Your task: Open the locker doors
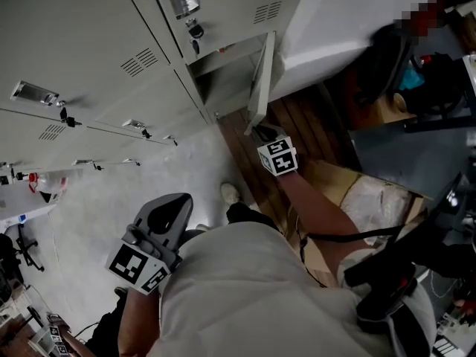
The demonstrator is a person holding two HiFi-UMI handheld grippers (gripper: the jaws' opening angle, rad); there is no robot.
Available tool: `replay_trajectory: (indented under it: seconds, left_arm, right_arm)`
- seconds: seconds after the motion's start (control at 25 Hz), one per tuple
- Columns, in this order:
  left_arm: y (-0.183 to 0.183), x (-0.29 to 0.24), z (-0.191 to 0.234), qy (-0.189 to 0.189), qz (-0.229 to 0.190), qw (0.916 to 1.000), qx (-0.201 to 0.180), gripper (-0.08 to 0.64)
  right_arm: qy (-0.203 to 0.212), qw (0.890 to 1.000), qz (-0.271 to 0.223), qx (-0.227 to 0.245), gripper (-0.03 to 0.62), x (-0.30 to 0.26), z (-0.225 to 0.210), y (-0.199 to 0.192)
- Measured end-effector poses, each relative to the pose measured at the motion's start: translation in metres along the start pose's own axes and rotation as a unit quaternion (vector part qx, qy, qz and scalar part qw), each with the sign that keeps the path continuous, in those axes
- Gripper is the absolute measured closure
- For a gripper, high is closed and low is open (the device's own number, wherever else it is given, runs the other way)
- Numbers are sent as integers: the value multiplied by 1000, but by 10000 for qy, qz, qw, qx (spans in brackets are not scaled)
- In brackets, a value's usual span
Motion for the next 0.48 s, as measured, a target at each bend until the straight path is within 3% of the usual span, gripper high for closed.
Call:
replay_trajectory:
  seconds: [0.48]
  left_arm:
    - [8, -27, -7, -295, 16, 9995, -126, 551]
  right_arm:
    - [-236, 9994, 227, 85, 554, 35, -47, -24]
Point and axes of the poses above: the fingertips, and each gripper's own axes: x backward along the fingers, z to its left, y out of its top, the point moved 6 cm from there along x, backward along the fingers, and after that the axes turned 1 degree about z, right-handed, at the moved point
